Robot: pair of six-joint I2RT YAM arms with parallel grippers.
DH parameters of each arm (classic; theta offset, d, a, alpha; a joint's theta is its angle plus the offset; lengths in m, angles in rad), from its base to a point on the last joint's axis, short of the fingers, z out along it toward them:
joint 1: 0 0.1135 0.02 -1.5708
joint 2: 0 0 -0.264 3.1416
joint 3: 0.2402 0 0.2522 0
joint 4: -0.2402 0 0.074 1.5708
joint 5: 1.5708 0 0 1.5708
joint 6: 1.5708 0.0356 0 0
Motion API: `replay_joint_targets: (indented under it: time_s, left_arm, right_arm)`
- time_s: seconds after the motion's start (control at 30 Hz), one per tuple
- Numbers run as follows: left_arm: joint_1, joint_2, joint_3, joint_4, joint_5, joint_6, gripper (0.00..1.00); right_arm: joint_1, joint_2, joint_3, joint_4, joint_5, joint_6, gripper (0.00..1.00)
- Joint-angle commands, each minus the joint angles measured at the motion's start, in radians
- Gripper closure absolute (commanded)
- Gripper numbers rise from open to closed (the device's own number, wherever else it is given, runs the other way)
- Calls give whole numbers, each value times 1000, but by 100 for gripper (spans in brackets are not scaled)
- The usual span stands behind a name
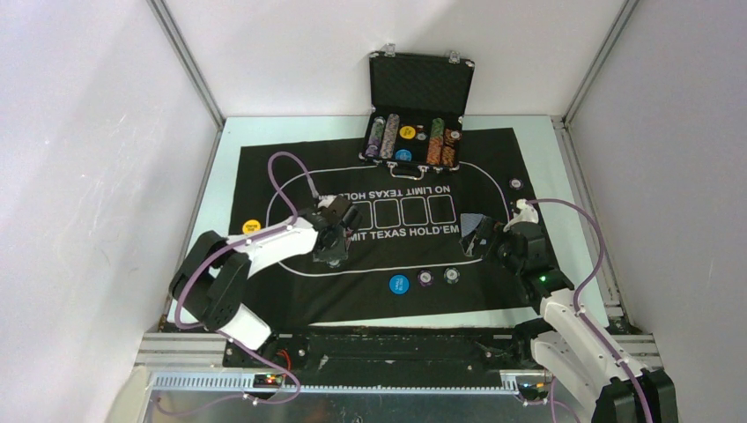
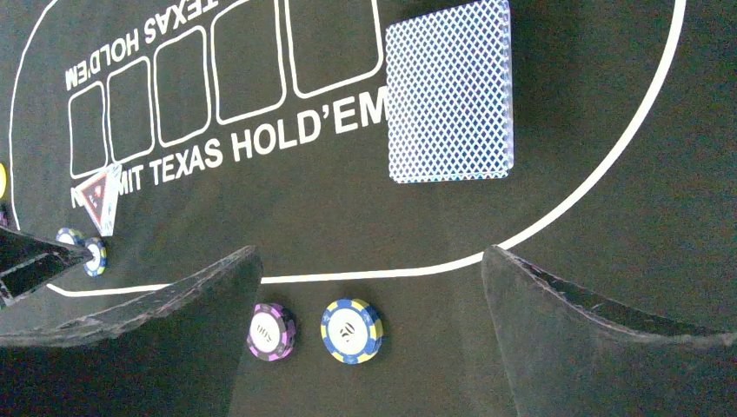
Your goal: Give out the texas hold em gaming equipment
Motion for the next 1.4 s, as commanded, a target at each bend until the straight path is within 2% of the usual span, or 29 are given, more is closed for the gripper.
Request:
replay_joint_targets:
  time_s: [0.0, 0.3, 0.73, 0.9, 1.17, 1.37]
  left_arm:
    - [3, -74, 1, -13, -81, -34, 100]
    - [37, -118, -12, -23, -56, -49, 100]
    - [519, -311, -195, 63, 58, -64, 100]
    - [692, -349, -251, 79, 18, -89, 100]
    - [830, -304, -255, 114, 25, -97, 100]
    - [843, -260, -258, 90, -27, -115, 100]
  right_arm:
    - [-2, 0, 0, 49, -8, -10, 0]
    - [-1, 2, 0, 50, -5, -12, 0]
    - [-3, 13, 0, 52, -4, -15, 0]
    - [-4, 14, 0, 50, -1, -14, 0]
    - [-5, 33, 0, 51, 1, -14, 0]
    - [-6, 36, 0, 49, 11, -14, 1]
